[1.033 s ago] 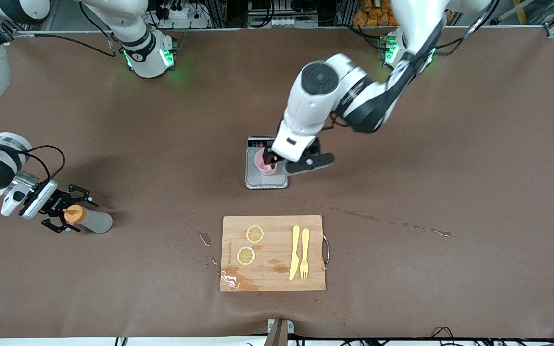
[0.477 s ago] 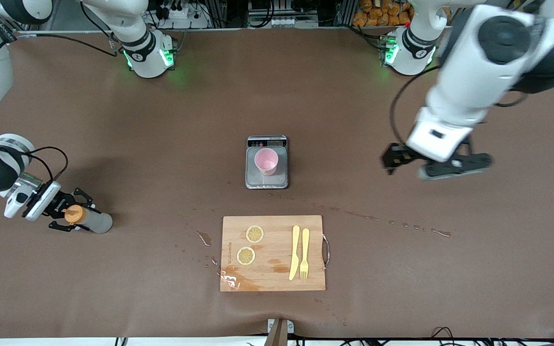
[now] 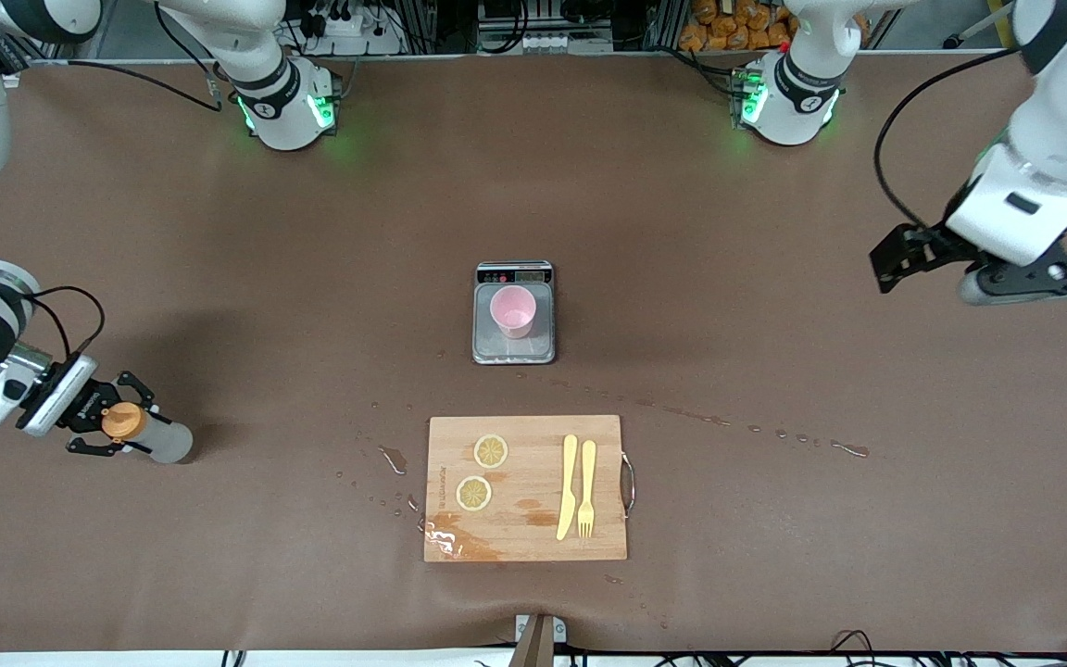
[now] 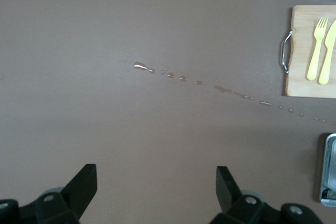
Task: Add sauce to pink cup with both arms
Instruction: 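Release the cup on the scale and withdraw the left gripper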
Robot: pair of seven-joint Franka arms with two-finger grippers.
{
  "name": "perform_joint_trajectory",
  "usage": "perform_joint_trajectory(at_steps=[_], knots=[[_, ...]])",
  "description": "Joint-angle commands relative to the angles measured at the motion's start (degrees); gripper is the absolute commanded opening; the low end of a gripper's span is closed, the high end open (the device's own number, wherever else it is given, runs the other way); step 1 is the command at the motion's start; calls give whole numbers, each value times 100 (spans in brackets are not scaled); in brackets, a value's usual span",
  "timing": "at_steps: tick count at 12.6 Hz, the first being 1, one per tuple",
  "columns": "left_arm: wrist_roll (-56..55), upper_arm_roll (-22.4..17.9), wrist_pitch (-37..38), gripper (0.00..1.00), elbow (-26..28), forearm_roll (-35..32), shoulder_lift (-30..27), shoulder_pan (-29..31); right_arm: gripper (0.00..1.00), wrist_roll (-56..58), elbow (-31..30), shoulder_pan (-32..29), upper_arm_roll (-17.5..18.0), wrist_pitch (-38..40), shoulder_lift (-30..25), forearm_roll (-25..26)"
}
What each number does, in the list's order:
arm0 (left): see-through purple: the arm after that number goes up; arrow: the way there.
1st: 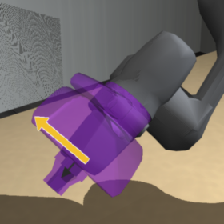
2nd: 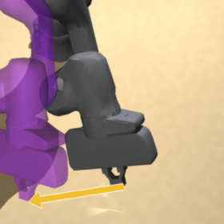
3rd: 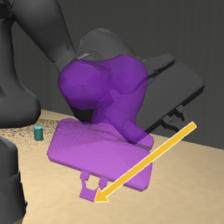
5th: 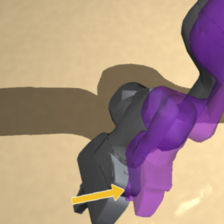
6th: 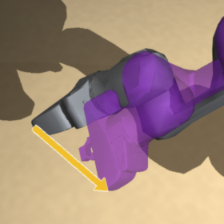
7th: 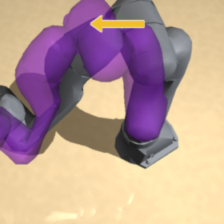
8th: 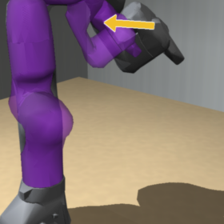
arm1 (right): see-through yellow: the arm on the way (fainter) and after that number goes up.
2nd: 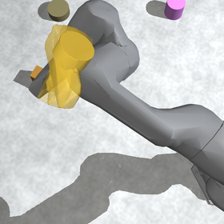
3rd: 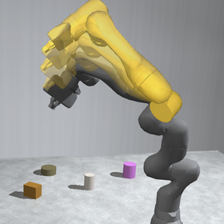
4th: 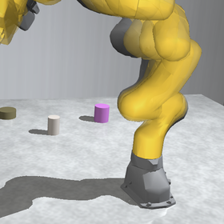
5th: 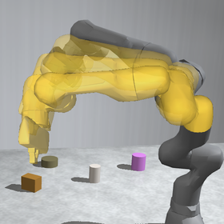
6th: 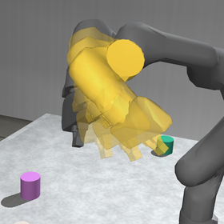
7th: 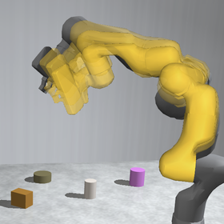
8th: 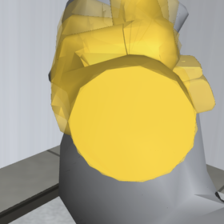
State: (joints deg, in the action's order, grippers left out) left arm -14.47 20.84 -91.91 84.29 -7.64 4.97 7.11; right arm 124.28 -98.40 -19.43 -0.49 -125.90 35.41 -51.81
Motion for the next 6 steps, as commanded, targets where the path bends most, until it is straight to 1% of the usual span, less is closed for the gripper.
perform_joint_trajectory(at_steps=[1, 2, 4, 5, 6], knots=[[418, 78, 304, 100, -132, -27, -57, 264, 0, -858, -57, 158, -48, 161, -516, 932], [454, 86, 305, 100, -124, -10, -136, 360, 0, -1131, -31, 246, -39, 293, -613, 1327], [498, 86, 305, 100, -124, -10, -146, 361, 0, -1694, 101, 605, -47, 618, -824, 2171], [646, 78, 314, 100, -115, -1, -146, 370, 0, -1992, 136, 747, -39, 741, -955, 2671], [865, 52, 357, 100, -106, 8, -189, 361, 0, -2221, 171, 939, -39, 847, -1070, 3059]])
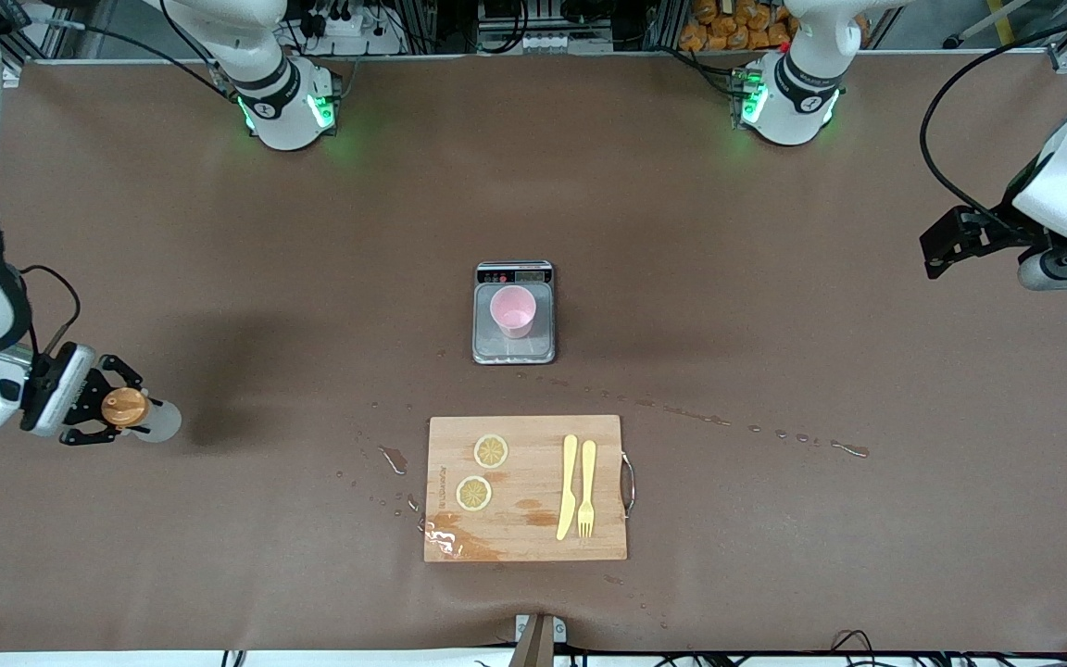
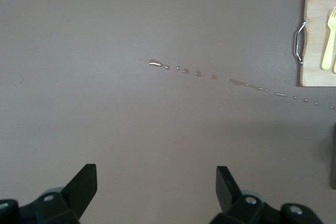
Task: Add sauce to pink cup with both arms
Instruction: 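Lift the sauce bottle with the right gripper and carry it over the cup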
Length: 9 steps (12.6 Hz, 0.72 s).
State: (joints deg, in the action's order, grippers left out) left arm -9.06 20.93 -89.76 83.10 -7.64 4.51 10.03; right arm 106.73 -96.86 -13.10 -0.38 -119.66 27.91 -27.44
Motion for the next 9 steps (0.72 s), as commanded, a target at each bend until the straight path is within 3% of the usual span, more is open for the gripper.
perform_joint_trajectory(at_steps=[1, 4, 9], knots=[[370, -158, 204, 100, 57, 69, -274, -44, 0, -539, 131, 473, -50, 398, -348, 922], [440, -1316, 468, 100, 58, 289, -328, -983, 0, -976, 377, 1009, -41, 1012, -453, 1677], [449, -1373, 565, 100, 40, 438, -240, -1030, 0, -2425, 624, 2370, -41, 1787, -471, 2812]])
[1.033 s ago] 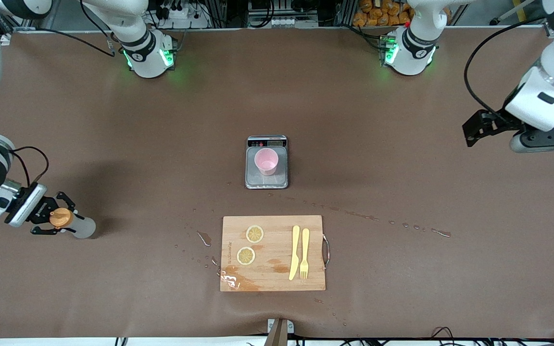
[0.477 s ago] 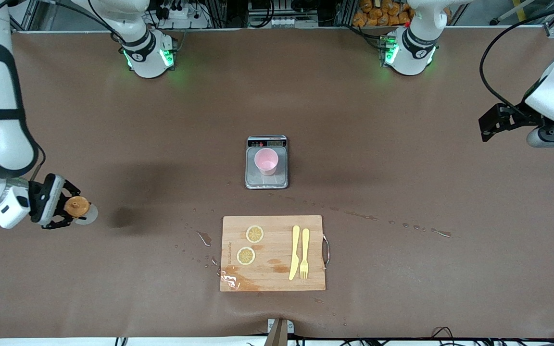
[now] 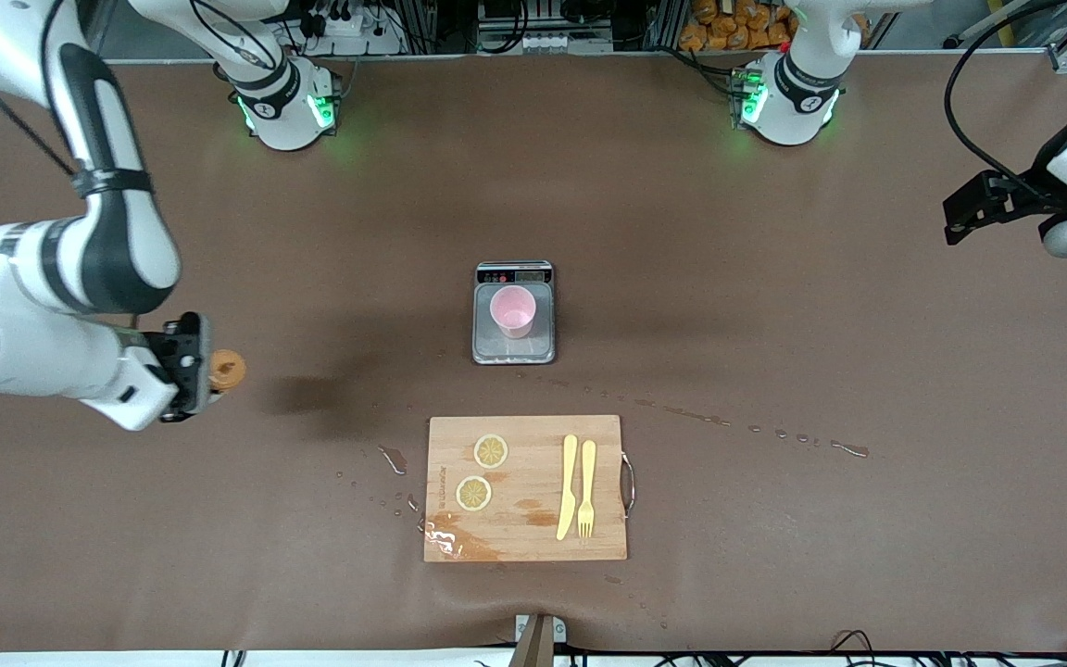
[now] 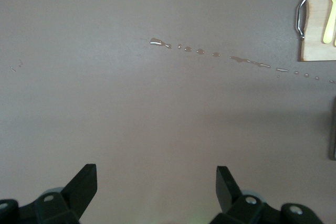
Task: Add sauce to pink cup with both arms
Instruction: 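Lift the sauce bottle with the right gripper and carry it over the cup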
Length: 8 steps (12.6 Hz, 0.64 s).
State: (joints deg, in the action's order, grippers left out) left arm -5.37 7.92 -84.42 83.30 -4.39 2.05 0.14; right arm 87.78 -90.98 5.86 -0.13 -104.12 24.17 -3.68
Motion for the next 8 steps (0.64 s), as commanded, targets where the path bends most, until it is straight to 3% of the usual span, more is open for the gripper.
perform_joint_trajectory(at_steps=[1, 7, 8], knots=[[63, -62, 40, 100, 11, 114, -3, -40, 0, -925, 37, 713, -58, 312, -97, 682], [238, -124, 84, 100, 19, 316, -82, 101, 0, -2930, 125, 2005, -75, 823, -80, 1281], [239, -124, 84, 100, 37, 316, -82, 101, 0, -3264, 168, 2242, -66, 919, -62, 1595]])
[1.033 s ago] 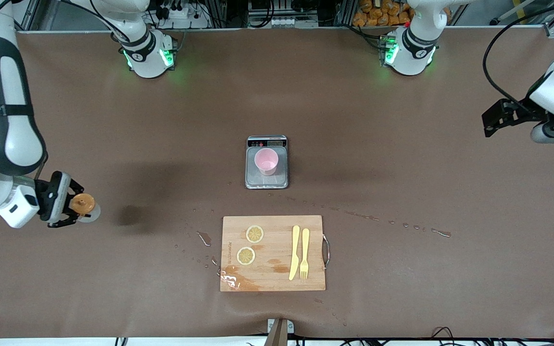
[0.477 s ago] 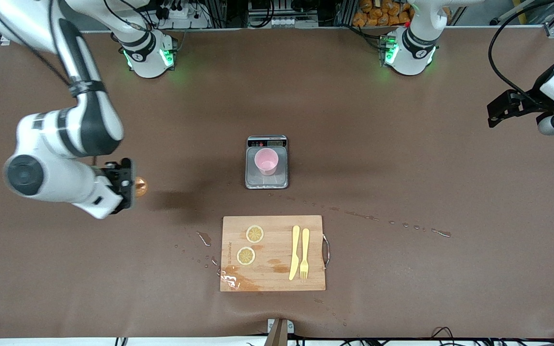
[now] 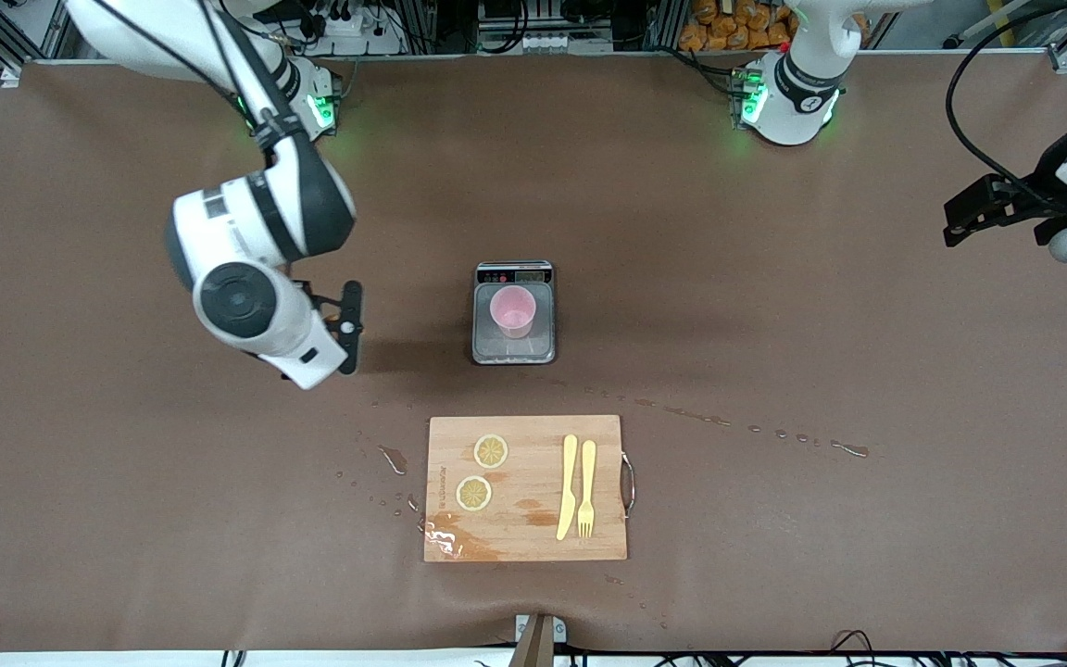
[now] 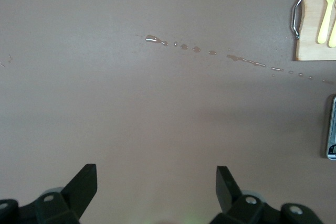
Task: Add sauce to pink cup with both arms
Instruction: 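Lift the sauce bottle with the right gripper and carry it over the cup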
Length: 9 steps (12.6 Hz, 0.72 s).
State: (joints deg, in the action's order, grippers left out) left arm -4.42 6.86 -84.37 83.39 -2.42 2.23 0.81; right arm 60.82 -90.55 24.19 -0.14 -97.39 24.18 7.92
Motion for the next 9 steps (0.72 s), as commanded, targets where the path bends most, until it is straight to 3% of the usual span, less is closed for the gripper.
perform_joint_trajectory(at_steps=[1, 3, 9], knots=[[143, -18, 78, 100, 37, 119, -100, 68, 0, -963, 212, 672, -57, 387, -19, 717], [152, 25, 70, 100, 46, 172, -100, 261, 0, -1667, 230, 1095, -56, 546, 69, 1114], [73, 34, -106, 100, 125, 172, -21, 244, 0, -2144, 424, 1974, -65, 1091, 464, 1931]])
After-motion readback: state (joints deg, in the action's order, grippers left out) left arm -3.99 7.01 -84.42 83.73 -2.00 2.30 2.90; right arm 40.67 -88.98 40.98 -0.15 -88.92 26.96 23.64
